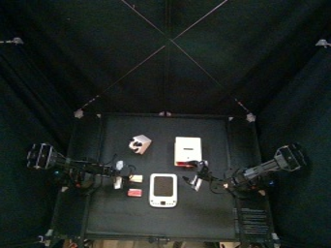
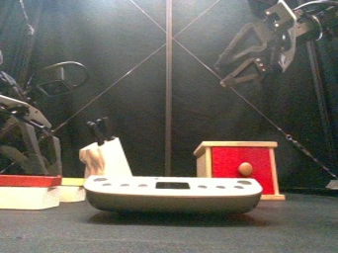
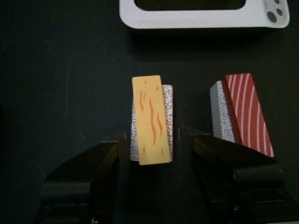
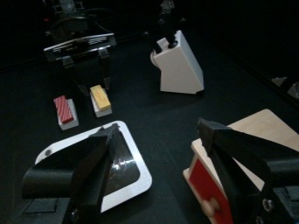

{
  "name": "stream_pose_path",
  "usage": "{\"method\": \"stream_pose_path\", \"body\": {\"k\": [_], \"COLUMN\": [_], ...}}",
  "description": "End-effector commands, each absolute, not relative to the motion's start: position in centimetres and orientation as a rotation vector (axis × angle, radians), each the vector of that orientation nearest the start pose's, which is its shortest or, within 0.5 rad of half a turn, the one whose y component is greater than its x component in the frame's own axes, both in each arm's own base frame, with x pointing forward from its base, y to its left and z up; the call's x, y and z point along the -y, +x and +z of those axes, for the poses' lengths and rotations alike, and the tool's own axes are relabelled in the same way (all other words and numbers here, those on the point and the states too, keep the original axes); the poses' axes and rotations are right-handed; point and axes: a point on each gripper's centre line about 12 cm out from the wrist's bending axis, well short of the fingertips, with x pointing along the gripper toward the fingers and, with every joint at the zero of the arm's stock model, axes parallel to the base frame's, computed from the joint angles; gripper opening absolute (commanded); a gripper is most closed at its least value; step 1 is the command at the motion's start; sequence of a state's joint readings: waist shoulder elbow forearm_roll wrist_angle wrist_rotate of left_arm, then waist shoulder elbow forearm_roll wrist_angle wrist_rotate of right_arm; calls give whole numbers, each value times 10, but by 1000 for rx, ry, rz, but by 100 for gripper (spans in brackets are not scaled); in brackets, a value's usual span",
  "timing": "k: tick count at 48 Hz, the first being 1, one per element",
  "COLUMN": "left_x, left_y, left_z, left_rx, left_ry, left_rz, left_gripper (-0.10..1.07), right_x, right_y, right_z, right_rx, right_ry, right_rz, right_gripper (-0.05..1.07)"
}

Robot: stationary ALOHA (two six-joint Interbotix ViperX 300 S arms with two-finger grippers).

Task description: Grab salmon sushi

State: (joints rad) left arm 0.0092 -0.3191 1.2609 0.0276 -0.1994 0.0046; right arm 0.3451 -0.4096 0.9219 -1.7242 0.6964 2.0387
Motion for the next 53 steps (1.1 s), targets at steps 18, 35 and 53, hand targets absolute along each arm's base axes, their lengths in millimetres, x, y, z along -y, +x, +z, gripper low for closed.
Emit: {"method": "stream_pose_path", "body": {"k": [18, 35, 53], "left_x": [8, 48, 82], "left_y": [232, 251, 280], "left_z": [149, 161, 139], "left_rx": [-570, -680, -908], "left_ry": [-24, -79, -73], "left_rz": [-17, -129, -194], "left_gripper": [87, 86, 86], "right_x": [-23, -23, -23], "right_y": [289, 289, 286], "right_z": [249, 249, 248], "right_rx": [-281, -281, -286], "right_ry": [102, 102, 114], "right_rz": [-390, -390, -394], "right_gripper": [101, 101, 101]}}
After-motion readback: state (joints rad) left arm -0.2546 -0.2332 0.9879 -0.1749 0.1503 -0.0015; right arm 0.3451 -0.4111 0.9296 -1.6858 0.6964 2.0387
